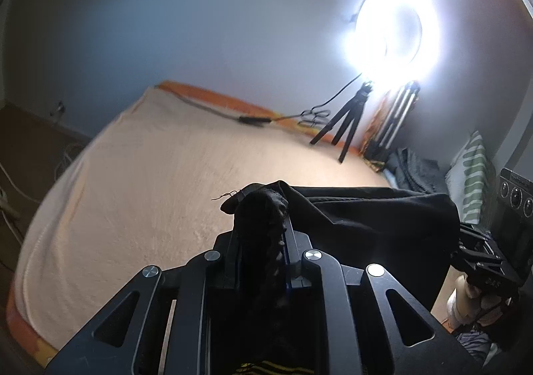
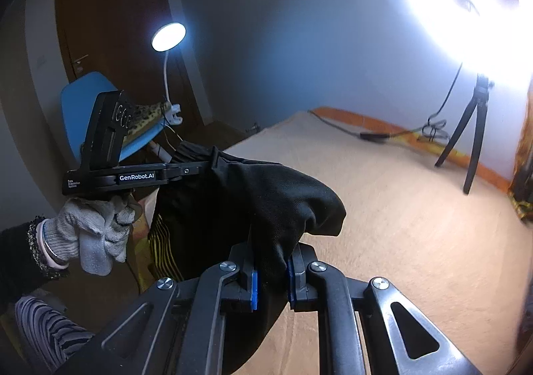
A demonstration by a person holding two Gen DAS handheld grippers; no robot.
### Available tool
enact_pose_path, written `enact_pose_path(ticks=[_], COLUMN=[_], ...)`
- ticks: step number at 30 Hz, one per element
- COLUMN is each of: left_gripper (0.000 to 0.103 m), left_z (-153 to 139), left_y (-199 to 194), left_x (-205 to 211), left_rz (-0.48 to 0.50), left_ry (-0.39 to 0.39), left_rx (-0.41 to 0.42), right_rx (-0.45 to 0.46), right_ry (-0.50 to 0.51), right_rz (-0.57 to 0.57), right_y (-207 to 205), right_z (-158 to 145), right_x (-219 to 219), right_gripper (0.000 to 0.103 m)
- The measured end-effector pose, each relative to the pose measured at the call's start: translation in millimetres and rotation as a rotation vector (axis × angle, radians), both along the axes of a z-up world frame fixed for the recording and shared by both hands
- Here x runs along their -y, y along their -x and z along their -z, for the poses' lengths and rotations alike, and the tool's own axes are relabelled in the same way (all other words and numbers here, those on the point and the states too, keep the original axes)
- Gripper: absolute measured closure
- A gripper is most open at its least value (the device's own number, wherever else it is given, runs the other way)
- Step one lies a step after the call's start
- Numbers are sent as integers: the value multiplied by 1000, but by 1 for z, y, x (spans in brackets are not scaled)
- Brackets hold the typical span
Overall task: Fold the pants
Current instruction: 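Lift the folded pants with both tools and carry them toward the pillow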
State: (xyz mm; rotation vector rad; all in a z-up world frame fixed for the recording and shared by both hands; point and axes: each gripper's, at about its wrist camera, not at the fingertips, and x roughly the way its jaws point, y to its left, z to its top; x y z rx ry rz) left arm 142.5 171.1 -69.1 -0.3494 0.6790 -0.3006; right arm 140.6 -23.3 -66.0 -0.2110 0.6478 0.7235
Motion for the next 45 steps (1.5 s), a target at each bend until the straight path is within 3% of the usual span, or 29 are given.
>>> enact_pose_path(ticks=[10, 19, 34, 45], left_gripper=[88, 88, 88, 88], left_z=[-55, -86, -86, -88], left_y=[23, 32, 22, 14], left_x=[37, 99, 184, 194], left_rz=[53, 139, 226, 164], left_ry=[7, -3, 168, 272], left_rx=[120, 202, 213, 232], right_rx=[103, 147, 166, 172], right_ry=[-9, -26, 17, 96], right_rz=[38, 137, 241, 154], right_y=[31, 50, 61, 23], right_z=[-53, -84, -126, -161], right_x=[31, 96, 192, 198], right_gripper=[93, 93, 94, 94])
